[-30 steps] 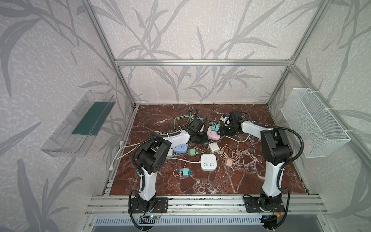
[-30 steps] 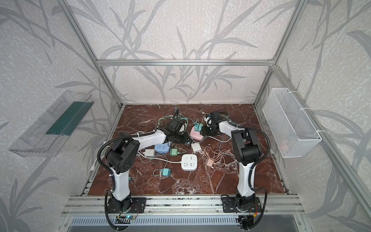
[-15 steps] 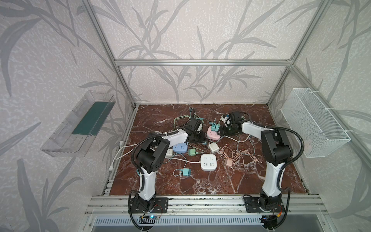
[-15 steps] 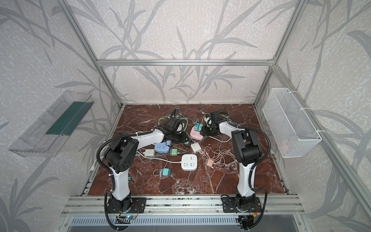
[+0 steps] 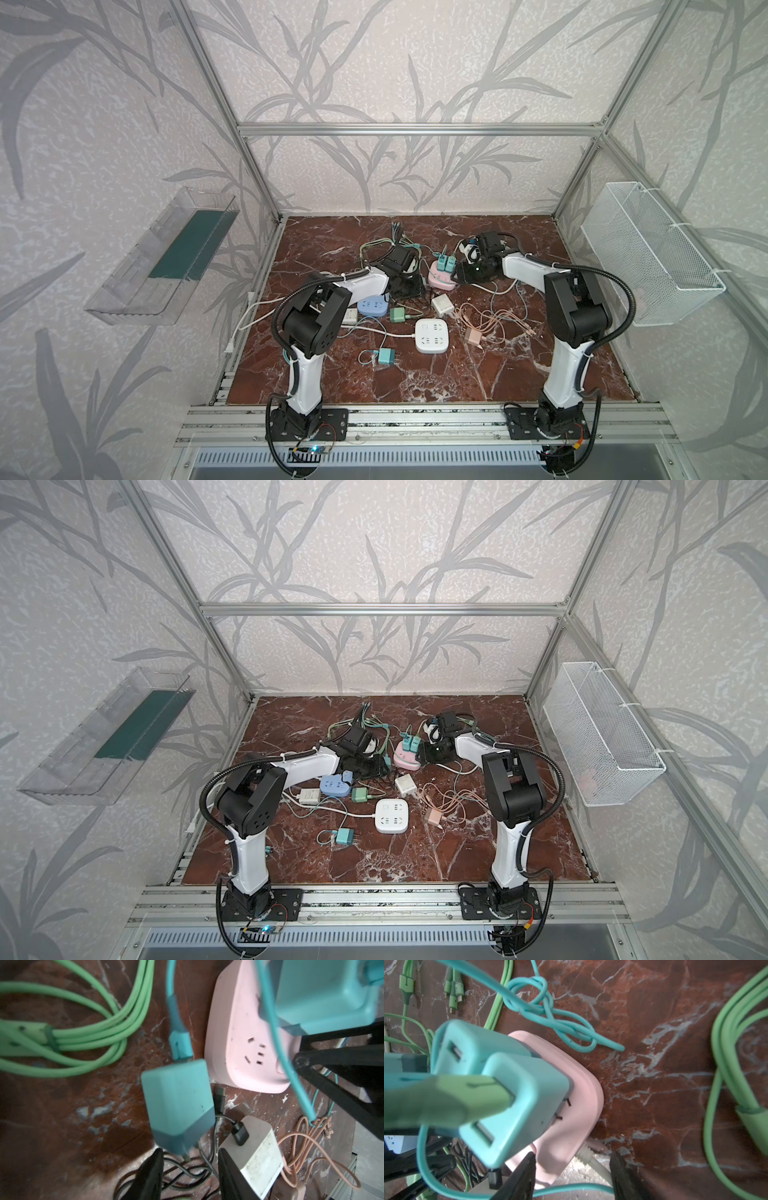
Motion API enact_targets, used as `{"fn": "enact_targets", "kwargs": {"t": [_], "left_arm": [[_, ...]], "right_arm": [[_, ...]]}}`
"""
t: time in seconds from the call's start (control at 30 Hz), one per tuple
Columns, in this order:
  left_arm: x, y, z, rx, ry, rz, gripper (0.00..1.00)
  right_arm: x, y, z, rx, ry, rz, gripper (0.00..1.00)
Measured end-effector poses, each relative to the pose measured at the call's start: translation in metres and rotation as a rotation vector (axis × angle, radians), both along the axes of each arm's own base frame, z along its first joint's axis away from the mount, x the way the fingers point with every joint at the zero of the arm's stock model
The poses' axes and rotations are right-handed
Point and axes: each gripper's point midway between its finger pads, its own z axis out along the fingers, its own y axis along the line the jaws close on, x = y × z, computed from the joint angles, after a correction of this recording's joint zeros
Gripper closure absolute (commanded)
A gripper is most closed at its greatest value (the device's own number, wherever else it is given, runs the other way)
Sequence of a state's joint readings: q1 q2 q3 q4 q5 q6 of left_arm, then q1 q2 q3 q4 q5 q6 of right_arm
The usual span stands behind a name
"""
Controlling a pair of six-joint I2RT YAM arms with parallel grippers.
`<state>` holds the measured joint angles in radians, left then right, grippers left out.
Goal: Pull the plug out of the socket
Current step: 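Lower the teal charger onto the table and open the left gripper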
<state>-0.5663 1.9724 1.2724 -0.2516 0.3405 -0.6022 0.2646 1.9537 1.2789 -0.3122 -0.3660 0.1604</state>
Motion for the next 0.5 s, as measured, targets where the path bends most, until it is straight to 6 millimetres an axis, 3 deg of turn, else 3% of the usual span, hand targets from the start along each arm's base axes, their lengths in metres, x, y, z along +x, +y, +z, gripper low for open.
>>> {"fn": "enact_targets", "kwargs": {"t": [0.3, 0.5], "left_arm": [[-0.001, 0.013, 0.013, 0.058, -0.018, 0.019, 0.55], [0.016, 0.005, 0.047, 0.055, -0.092, -0.006, 0.55]], "right_arm": [[-0.003, -0.003, 0.021, -0.032, -0.086, 0.060, 0.39], [0.002, -0.003, 0.031, -0.066, -0.178, 0.129, 0.38]]}}
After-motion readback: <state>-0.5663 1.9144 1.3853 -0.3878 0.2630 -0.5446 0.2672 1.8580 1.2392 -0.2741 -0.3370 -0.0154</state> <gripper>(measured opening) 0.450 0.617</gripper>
